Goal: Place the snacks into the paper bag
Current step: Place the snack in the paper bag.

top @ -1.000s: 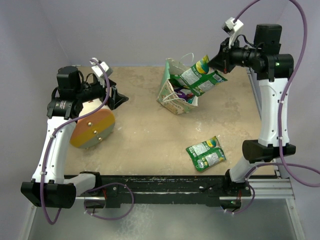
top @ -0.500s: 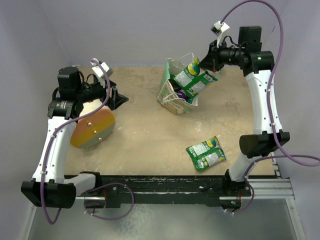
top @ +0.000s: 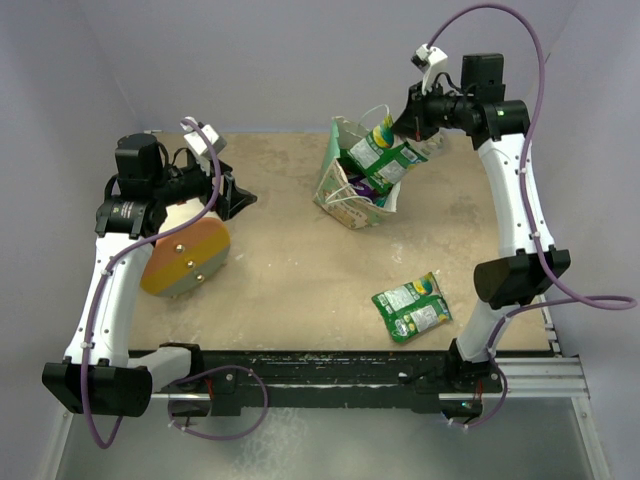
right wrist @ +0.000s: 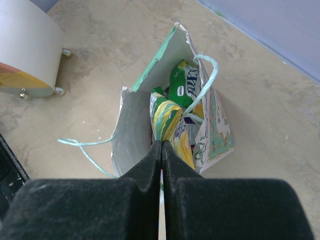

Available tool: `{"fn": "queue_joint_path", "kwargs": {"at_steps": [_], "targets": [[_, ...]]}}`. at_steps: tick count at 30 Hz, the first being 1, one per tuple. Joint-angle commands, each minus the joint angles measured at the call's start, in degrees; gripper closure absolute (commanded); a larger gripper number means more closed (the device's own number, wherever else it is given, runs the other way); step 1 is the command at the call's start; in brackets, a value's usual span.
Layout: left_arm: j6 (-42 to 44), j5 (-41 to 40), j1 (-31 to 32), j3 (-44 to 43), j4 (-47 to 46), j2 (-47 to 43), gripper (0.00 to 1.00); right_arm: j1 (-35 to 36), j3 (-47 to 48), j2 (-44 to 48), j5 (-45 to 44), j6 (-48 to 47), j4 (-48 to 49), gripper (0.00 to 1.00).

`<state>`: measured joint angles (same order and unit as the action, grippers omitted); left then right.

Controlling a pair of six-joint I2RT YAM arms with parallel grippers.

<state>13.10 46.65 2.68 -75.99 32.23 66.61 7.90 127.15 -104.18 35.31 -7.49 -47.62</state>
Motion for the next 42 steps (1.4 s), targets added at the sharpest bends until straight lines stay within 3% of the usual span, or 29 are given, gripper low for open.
{"fn": "queue_joint_path", "kwargs": {"at_steps": [1, 8, 24, 42], "targets": [[1.48, 0.3, -0.48, 0.43, -2.27, -1.22, 0.01, 1.16, 6.1, 1.18, -3.99, -1.63, 3.78, 1.0], [1.5, 0.31, -0.48, 0.39, -2.28, -0.98, 0.01, 3.44, 6.47, 2.52, -12.2, -5.65, 6.11, 1.0], [2.05, -0.12, -0.48, 0.31, -2.17, -0.25, 0.01, 17.06, 3.22, 0.08, -40.32, -20.83, 12.59, 1.0], [2.45, -0.34, -0.48, 0.14, -1.83, 0.23, 0.01, 23.21, -0.4, -1.29, -55.69, -37.98, 17.72, 1.0]]}}
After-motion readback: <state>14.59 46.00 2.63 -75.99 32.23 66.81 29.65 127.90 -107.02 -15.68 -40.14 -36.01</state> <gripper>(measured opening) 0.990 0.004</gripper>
